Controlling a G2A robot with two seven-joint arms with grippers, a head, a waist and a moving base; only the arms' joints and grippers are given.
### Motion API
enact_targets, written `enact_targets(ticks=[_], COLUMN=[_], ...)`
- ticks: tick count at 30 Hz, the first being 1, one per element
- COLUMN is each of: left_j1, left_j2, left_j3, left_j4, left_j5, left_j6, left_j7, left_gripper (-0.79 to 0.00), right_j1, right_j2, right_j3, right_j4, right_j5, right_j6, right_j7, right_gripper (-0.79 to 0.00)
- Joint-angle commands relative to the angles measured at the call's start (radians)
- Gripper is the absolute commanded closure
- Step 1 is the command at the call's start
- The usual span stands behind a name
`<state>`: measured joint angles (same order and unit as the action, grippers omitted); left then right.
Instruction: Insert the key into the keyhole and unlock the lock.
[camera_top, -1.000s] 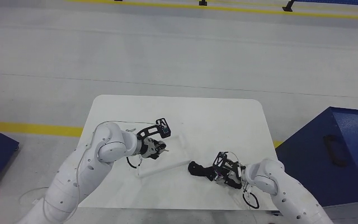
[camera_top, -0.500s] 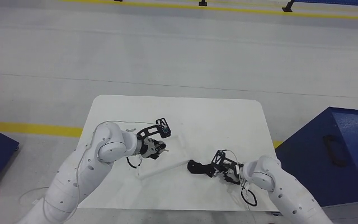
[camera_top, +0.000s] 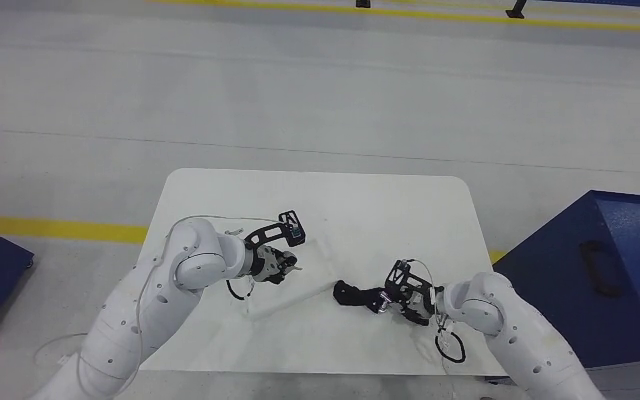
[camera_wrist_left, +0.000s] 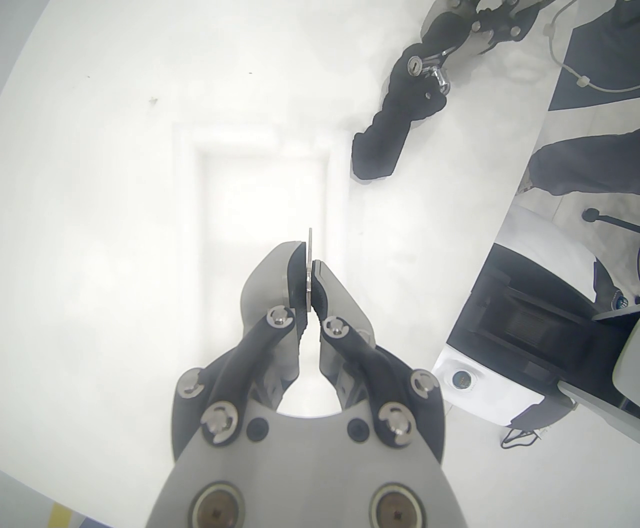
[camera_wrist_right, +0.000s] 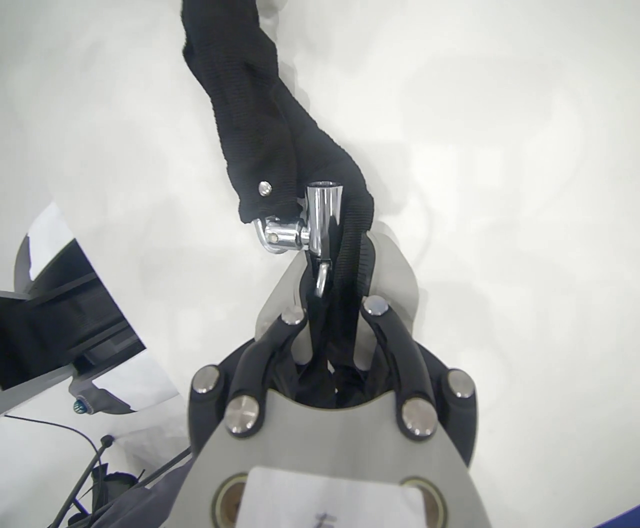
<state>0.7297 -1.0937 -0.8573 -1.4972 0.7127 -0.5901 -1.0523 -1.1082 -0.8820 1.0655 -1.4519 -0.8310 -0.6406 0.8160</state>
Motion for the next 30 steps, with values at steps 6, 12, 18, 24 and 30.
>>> enact_targets(ticks=[6, 12, 18, 24, 30], left_j1=[0.000, 0.000, 0.000, 0.000, 0.000], left_j2=[0.000, 0.000, 0.000, 0.000, 0.000], left_j3=[0.000, 0.000, 0.000, 0.000, 0.000], left_j4=[0.000, 0.000, 0.000, 0.000, 0.000], left_j5=[0.000, 0.000, 0.000, 0.000, 0.000], left_j6=[0.000, 0.000, 0.000, 0.000, 0.000], left_j7=[0.000, 0.000, 0.000, 0.000, 0.000], left_gripper=[0.000, 0.000, 0.000, 0.000, 0.000], right_j1=[-0.007, -0.032, -0.039, 0.021, 0.053], right_j2=[0.013, 0.028, 0.038, 0.014, 0.008], right_j3=[0.049, 0.114, 0.141, 0.043, 0.036], right_j4=[0.007, 0.001, 0.022, 0.061, 0.098], right_j5=[0.074, 0.116, 0.166, 0.093, 0.142], right_j6=[-0.041, -0.085, -0.109, 0.004, -0.016], right_j7=[0.022, -0.021, 0.002, 0.044, 0.043], right_gripper=[0.000, 0.000, 0.000, -0.197, -0.785])
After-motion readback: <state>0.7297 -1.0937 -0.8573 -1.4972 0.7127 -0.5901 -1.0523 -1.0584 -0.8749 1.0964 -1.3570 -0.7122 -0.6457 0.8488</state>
